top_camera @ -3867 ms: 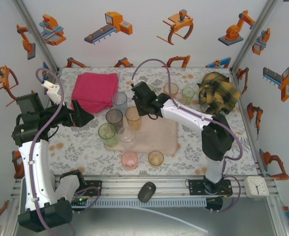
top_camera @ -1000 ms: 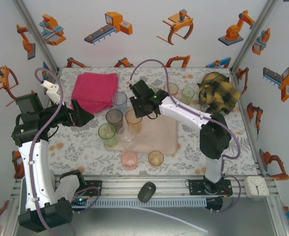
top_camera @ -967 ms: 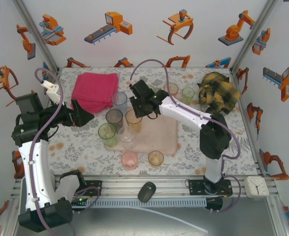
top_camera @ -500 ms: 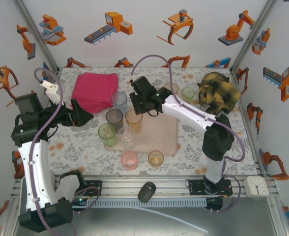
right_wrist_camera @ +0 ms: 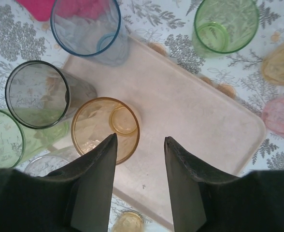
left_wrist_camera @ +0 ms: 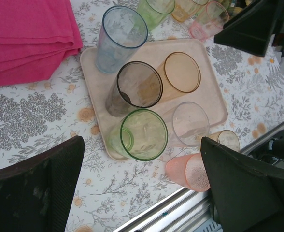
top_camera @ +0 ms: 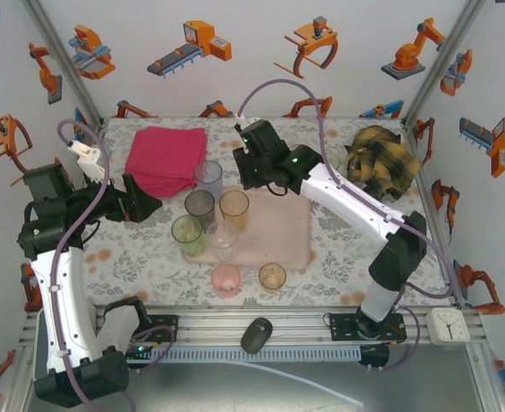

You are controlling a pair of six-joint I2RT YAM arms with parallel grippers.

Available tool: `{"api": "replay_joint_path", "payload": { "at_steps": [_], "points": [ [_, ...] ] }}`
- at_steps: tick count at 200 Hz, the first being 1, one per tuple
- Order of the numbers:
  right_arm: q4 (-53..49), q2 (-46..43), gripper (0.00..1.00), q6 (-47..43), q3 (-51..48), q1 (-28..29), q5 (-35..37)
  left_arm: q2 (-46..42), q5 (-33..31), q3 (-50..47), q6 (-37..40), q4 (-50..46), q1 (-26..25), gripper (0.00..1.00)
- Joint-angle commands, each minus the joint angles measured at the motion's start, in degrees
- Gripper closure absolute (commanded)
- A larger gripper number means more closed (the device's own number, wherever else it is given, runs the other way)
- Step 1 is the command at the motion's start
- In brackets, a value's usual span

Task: Place the glasses into the tray

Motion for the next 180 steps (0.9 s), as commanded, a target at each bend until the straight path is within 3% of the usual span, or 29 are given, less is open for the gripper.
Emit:
{"api": "replay_joint_path", "payload": {
  "at_steps": [1,74,180],
  "points": [
    [-1.21,-3.00,0.56,-0.25,0.90,-2.24,2.58,0.04,1.04,0.40,1.44,-0.94,0.41,0.03],
    [1.80,2.08,0.54,2.92,2.03,-13.33,-4.84,0.22,2.14,-0.60,1.62,-0.86,0.51,0.03],
    [5.58,17.94,0.55,1.67,11.55,-17.80,-7.65,3.52,2.93,0.14,1.02,-0.73,1.11,0.03]
  ]
}}
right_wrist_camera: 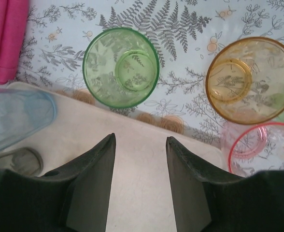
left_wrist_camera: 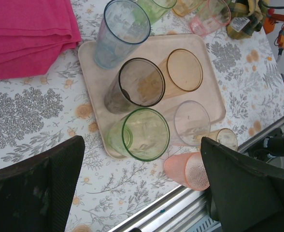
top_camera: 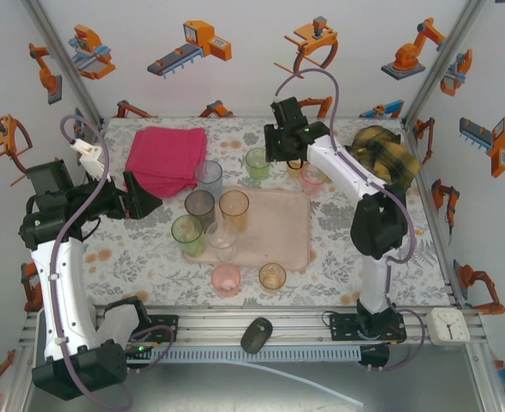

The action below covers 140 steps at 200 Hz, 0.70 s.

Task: Place the glasses into the tray

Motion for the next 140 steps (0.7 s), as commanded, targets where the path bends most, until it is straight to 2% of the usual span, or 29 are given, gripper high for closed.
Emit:
{"api": "replay_joint_path", "payload": {
  "at_steps": [1,140],
  "points": [
    [2.35,1.92,0.55,-0.27,3.95,-0.55,-1.03,0.39,2.03,0.27,0.64,-0.52,0.72,0.03],
    [2.28,13.89,0.57,-1.49,11.83,-2.18,-1.78,1.15,2.01,-0.99,-0.27,0.63,2.15,0.03]
  ]
}}
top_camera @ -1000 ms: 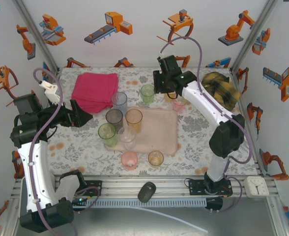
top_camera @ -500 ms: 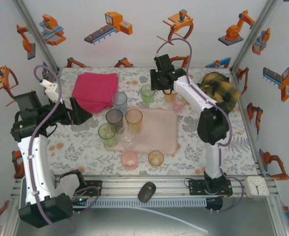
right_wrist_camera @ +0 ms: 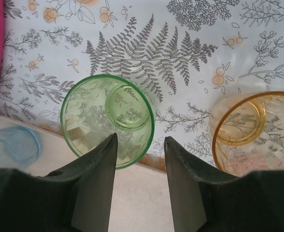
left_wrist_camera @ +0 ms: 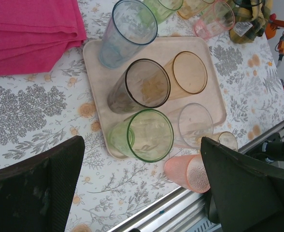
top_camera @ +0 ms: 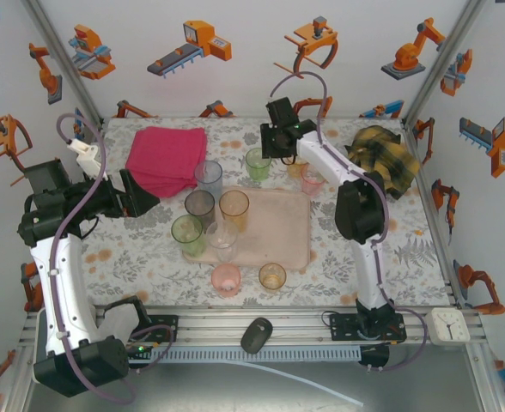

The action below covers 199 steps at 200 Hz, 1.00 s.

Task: Place the glasses into the tray

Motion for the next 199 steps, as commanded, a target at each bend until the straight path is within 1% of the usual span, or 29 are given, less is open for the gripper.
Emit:
{"api": "replay_joint_path", "payload": {
  "at_steps": [1,88,142,173,199],
  "points": [
    [-0.06,1.56,0.58,-0.85,2.71,-0.50,-0.44,0.10,1.61,-0.73,-0.24,0.57,0.41,0.03],
    [-1.28,4.58,0.63,-1.02,3.46,-1.10,-1.15,-0.55,1.60,-1.16,-0.55,0.87,0.53,0.03],
    [-2.33,5.28,0.70,-1.77,3.92,-1.42,-1.24,-0.98,1.99,-0.82,-2.48,1.74,0.63,0.03],
    [-3.04,5.24,0.73,-2.08,4.01,-1.47,-1.15,-1.60,-0.36,-0.56,-2.82,2.10,0.62,0.03],
    [-3.41,5.02,0.77,-2.43,3.92,-1.49,-0.64,-1.92,-0.35,-0.29,-3.27,2.19,0.63,0.03]
  ]
}}
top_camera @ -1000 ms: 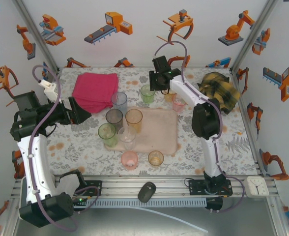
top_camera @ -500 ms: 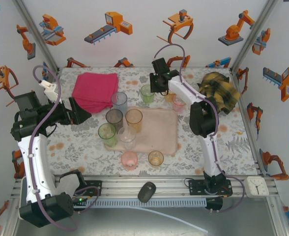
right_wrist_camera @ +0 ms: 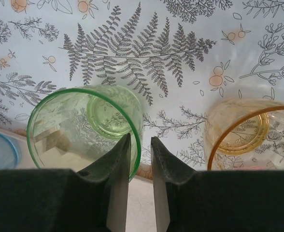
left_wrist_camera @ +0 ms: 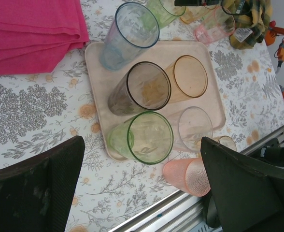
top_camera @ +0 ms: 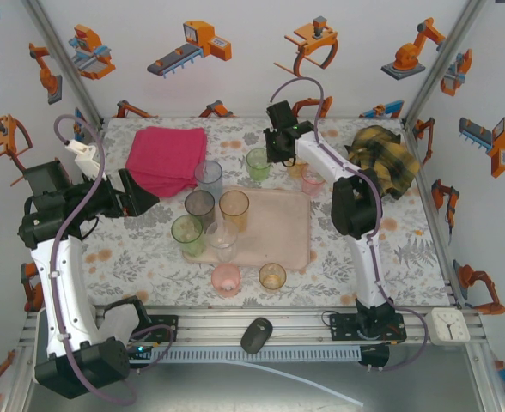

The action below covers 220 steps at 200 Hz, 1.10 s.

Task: Place the glasses into the tray

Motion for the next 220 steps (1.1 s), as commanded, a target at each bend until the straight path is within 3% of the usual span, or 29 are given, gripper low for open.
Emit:
{"api": "replay_joint_path", "payload": {
  "at_steps": [1,125,220],
  "points": [
    [-1.89,0.89,0.77,-1.12,1.87,-0.41,0.09,-1.04,0.14,0.21,-1.26,0.96,0.28,0.03],
    [-3.60,1.34,0.95,-1.10,6.04,-0.40,0.90,-2.17,0.91,0.11,-2.28,1.56,0.27,0.03],
    [-5.00,-1.40,0.96,-1.14,8.21,-0.48,0.45,-2.53,0.64,0.03,-2.04,1.75,0.27,0.03]
  ]
}}
